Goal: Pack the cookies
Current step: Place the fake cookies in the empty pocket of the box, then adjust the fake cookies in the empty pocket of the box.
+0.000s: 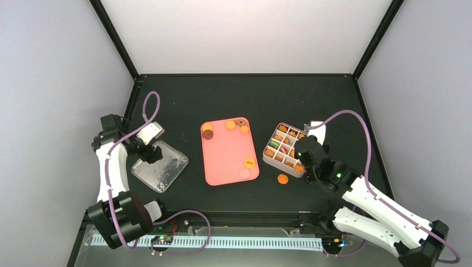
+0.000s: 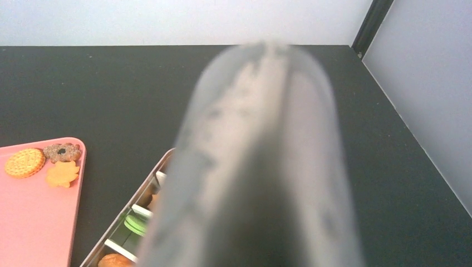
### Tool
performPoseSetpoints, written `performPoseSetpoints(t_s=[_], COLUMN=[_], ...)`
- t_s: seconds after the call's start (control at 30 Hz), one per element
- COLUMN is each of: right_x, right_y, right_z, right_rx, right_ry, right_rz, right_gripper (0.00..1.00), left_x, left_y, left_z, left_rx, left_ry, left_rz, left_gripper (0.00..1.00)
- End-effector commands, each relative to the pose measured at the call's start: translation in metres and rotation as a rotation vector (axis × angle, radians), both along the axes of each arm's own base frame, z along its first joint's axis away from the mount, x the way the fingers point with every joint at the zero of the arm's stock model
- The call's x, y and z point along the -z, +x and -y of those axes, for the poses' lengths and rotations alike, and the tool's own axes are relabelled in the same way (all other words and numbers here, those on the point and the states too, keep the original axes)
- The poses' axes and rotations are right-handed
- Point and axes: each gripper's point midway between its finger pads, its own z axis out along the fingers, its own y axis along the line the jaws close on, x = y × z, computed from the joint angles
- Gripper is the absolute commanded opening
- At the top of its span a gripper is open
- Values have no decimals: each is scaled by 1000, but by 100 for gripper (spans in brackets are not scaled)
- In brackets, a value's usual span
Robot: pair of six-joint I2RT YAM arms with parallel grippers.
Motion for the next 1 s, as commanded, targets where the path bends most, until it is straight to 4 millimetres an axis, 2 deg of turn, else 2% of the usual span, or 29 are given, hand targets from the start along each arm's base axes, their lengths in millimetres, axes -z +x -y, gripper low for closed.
performPoseSetpoints(t_s=[0.0, 0.17, 0.3, 0.63, 0.97], right_x=[-17, -41, -45, -10, 3], right_y=[4, 3, -2, -19, -15], right_z=[2, -9, -21, -40, -41], right_rx=[-11, -82, -167, -320, -303], right_ry=[-43, -23, 7, 58, 4], right_rz=[24, 43, 40, -41, -94], right_gripper=[19, 21, 25, 38, 39], left_x=[3, 4, 4, 2, -3], left_y=[-4, -4, -3, -1, -1], left_z=[3, 3, 2, 2, 1], left_rx=[18, 16, 14, 13, 11], left_ry=[0, -2, -3, -6, 0], left_rz=[-8, -10, -9, -5, -1], left_gripper=[85, 84, 84, 84, 84])
